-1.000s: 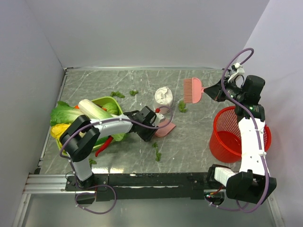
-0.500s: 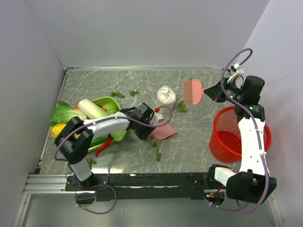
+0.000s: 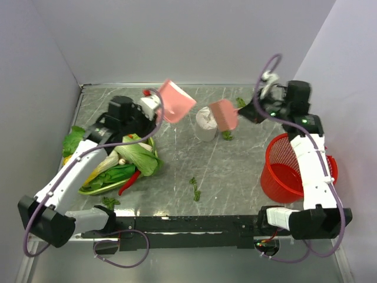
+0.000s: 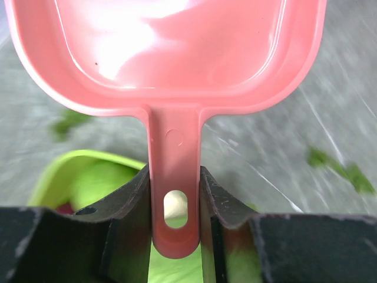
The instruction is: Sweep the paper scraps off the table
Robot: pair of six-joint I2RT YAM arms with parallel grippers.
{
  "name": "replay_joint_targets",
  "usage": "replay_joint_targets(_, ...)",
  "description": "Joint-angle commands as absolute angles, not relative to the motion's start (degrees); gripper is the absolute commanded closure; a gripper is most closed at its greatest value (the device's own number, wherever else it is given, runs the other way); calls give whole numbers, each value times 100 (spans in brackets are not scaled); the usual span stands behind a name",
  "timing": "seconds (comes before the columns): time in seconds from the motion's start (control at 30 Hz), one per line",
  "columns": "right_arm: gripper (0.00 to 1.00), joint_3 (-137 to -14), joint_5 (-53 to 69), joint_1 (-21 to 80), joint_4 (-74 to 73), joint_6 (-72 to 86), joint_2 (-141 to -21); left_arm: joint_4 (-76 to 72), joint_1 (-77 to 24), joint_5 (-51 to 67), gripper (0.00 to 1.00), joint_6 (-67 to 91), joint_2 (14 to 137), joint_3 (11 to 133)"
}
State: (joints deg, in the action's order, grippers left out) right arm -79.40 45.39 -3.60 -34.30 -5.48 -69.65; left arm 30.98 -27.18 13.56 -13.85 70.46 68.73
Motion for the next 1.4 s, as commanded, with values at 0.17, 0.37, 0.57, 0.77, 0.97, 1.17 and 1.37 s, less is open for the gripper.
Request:
replay_joint_targets(0.17, 100, -7464, 4710, 1897, -4563, -2497, -6636, 2829, -1759, 1143, 99, -905, 6232, 7312)
replay_joint_targets(0.37, 100, -7041, 4633, 3960, -3966, -2426, -6425, 3769, -977, 273, 99, -1959, 6135, 8243)
replay_joint_targets(0.57, 100, -7452, 4044, 5184, -3489, -2320, -6960, 4095, -615, 141, 99, -996, 5661, 8727)
replay_joint_targets(0.77, 100, -8050, 3604, 6335, -3297, -2049, -7795, 3938, -18, 18, 99, -712, 5231, 8737)
replay_joint_targets(0.97, 100, -8841, 3438, 6951, -3243, -2205, -9007, 4025, 597, 131, 99, -483, 5010, 8956)
replay_joint_targets(1.17, 100, -9343, 2155, 7453, -2726, -2215, -9773, 4175, 694, 17, 99, -711, 4747, 8825)
replay_joint_targets(1.37, 100, -9361, 1627, 7629, -2348, -2311, -10090, 4254, 782, 167, 99, -624, 4764, 8815)
